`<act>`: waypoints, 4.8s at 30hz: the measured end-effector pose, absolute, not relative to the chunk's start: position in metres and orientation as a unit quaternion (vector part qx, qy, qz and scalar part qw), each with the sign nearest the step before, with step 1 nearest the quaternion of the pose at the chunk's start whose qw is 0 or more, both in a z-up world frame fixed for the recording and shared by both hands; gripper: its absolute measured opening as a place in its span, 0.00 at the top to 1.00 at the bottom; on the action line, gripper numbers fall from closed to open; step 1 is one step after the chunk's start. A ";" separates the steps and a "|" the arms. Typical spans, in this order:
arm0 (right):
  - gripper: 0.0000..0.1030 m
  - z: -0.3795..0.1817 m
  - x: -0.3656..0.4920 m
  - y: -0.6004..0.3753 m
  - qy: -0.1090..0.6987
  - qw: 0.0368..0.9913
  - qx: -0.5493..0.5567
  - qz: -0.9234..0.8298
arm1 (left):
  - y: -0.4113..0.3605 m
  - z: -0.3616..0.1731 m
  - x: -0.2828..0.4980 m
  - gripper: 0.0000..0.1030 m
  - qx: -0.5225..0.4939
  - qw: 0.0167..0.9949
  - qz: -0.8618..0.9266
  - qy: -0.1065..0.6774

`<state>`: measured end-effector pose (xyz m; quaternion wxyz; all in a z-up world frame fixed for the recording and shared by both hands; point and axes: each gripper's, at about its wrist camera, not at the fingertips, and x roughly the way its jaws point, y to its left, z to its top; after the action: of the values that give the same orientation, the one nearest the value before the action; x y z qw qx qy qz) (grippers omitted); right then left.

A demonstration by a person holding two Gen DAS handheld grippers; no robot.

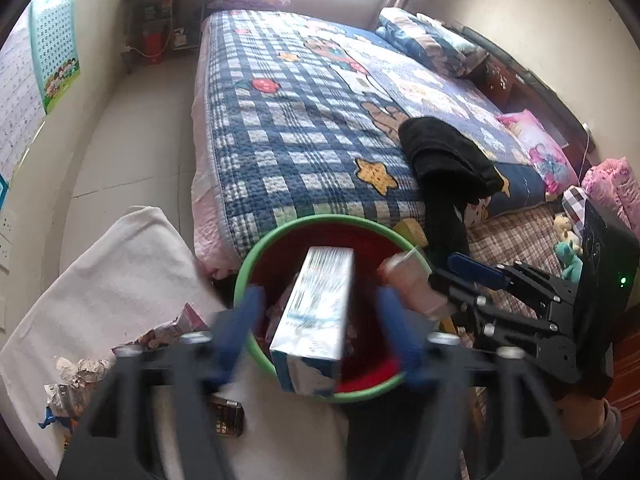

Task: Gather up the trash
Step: 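Carry both items over the red bucket and open both tools to drop them, then move both tools back over the trash pile on the table, then grasp the yellow candy wrapper with the left tool while the right tool grasps the brown cigarette box, then carry both items over the red bucket and open both tools to drop them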

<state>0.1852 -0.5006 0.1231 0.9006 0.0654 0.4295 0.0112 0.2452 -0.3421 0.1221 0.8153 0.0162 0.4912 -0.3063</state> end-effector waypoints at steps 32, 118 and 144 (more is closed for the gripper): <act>0.10 0.129 0.156 -0.377 0.426 0.902 0.004 0.067 | -0.173 0.110 0.182 0.08 -0.004 0.853 -0.185 0.488; 0.55 0.010 0.152 -0.243 0.526 0.829 -0.065 0.178 | -0.053 -0.056 0.115 1.00 -0.134 0.766 -0.076 0.624; 0.55 0.086 0.151 -0.291 0.465 0.872 -0.006 0.150 | -0.105 0.030 0.146 1.00 -0.080 0.816 -0.139 0.556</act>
<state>0.1509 -0.2914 0.0862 0.8725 -0.0056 0.4651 0.1500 0.1465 -0.1054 0.0305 0.8157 -0.0801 0.5559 -0.1386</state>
